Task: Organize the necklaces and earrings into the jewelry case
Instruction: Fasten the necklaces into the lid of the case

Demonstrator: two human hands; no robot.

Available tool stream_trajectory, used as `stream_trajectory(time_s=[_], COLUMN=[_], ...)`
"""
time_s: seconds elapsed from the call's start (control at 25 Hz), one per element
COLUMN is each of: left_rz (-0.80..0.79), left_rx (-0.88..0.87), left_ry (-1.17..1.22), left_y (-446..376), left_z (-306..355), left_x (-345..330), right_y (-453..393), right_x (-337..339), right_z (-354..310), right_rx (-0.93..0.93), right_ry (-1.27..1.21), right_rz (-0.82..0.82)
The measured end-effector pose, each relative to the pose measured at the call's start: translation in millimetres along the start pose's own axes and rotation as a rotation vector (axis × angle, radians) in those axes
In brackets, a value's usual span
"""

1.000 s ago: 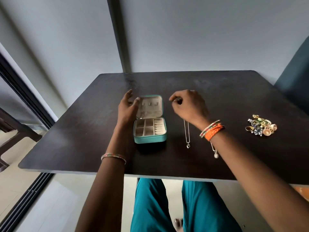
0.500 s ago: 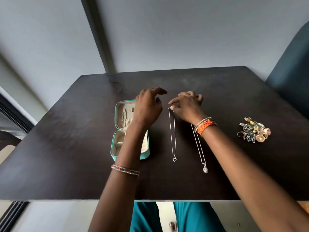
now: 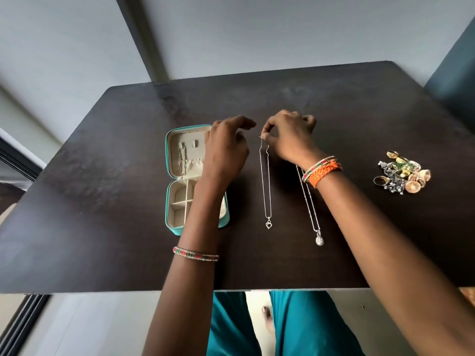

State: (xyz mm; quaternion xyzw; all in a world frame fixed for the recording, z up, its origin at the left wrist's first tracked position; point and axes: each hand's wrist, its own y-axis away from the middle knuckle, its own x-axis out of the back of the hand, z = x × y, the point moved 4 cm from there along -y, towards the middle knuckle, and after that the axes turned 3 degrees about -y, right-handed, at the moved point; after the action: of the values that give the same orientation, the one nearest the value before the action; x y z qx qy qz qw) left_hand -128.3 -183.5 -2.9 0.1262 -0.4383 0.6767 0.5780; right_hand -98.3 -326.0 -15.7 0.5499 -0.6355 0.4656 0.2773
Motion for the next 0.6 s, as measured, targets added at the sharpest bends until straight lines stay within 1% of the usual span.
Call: stream_trajectory(time_s=[0.16,0.32,0.44,0.6], left_rz=[0.007,-0.015,-0.015,-0.012], left_rx=[0.000,-0.004,-0.002,0.028], left_ry=[0.145,0.353,0.548,0.740], left_y=[3.2,10.3,21.1,38.7], left_z=[12.4,26.7,42.9,64.1], left_x=[5.6,16.1,31.8,53.5], right_y=[13.6,32.5,48.6,69.3], right_x=[40.9,77.0,102.4,131.0], right_z=[-16.9,-35.3,-49.7,-67.3], right_rx=[-0.014,0.033,0.059,0.119], right_ry=[-0.192,-0.335,-0.384,-0.435], right_rz=[0.020,0.018,0.033,0.058])
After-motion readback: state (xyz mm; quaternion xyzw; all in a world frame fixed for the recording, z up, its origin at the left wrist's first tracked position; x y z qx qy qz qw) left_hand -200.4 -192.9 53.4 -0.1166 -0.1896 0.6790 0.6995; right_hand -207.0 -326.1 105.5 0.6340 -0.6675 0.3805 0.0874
